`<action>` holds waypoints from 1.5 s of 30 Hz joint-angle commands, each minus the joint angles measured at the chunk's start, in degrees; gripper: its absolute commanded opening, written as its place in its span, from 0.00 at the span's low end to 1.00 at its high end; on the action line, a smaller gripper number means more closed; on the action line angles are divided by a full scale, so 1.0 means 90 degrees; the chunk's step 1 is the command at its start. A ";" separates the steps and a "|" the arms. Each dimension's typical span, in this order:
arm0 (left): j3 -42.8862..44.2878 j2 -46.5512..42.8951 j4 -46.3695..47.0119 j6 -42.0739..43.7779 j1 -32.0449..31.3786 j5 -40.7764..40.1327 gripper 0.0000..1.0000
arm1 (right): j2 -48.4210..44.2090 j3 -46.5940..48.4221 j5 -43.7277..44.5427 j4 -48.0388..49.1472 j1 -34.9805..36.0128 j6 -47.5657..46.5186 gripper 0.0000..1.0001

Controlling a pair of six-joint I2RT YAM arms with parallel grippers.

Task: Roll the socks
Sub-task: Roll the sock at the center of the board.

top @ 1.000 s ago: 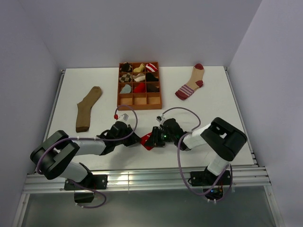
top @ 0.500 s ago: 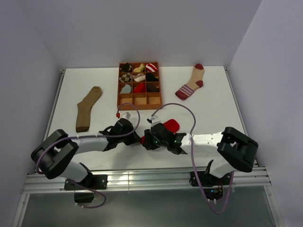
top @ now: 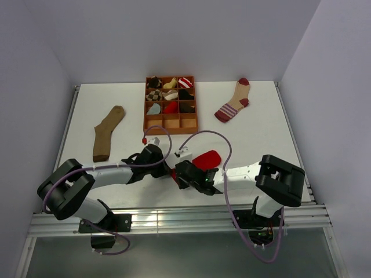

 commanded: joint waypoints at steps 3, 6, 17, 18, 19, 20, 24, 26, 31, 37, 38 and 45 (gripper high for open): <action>-0.0125 -0.0497 -0.0820 -0.0130 -0.0044 -0.0433 0.23 | 0.0123 -0.0432 -0.0064 0.0289 0.0018 0.0392 0.00; -0.0281 -0.0967 -0.0840 -0.0257 -0.0044 -0.0589 0.39 | -0.0102 -0.0920 -0.0698 0.1049 -0.0079 0.0530 0.00; -0.1471 -0.2218 0.0524 -0.0307 -0.0035 -0.0385 0.81 | -0.0152 -0.2454 -0.2954 0.3835 -0.1250 0.1584 0.00; -0.1521 -0.2199 0.0633 -0.0297 -0.0035 -0.0336 0.81 | -0.0103 -0.2484 -0.3158 0.4030 -0.1387 0.1691 0.00; -0.1608 -0.2121 0.0876 -0.0277 -0.0035 -0.0219 0.79 | 0.0004 -0.2562 -0.3238 0.4167 -0.1446 0.1740 0.00; -0.1629 -0.2072 0.0956 -0.0277 -0.0044 -0.0160 0.77 | 0.0083 -0.2611 -0.3335 0.4468 -0.1495 0.1809 0.00; -0.1619 -0.1682 0.1269 -0.0248 -0.0044 0.0005 0.71 | 0.0648 -0.2787 -0.3852 0.5260 -0.1768 0.2199 0.00; -0.1590 -0.1437 0.1425 -0.0258 -0.0035 0.0162 0.66 | 0.0941 -0.2933 -0.3961 0.5778 -0.1837 0.2404 0.00; -0.1551 -0.0969 0.1630 -0.0199 -0.0093 0.0299 0.55 | 0.1216 -0.3021 -0.4098 0.6190 -0.1935 0.2512 0.00; -0.1590 -0.0461 0.1854 -0.0180 -0.0122 0.0485 0.47 | 0.1109 -0.2904 -0.4039 0.5868 -0.1954 0.2415 0.00; -0.1590 -0.0392 0.1874 -0.0180 -0.0122 0.0495 0.46 | 0.1109 -0.2894 -0.4030 0.5829 -0.1964 0.2405 0.00; -0.1473 0.0057 0.1943 -0.0160 -0.0181 0.0592 0.34 | 0.1099 -0.2826 -0.3990 0.5624 -0.2023 0.2308 0.00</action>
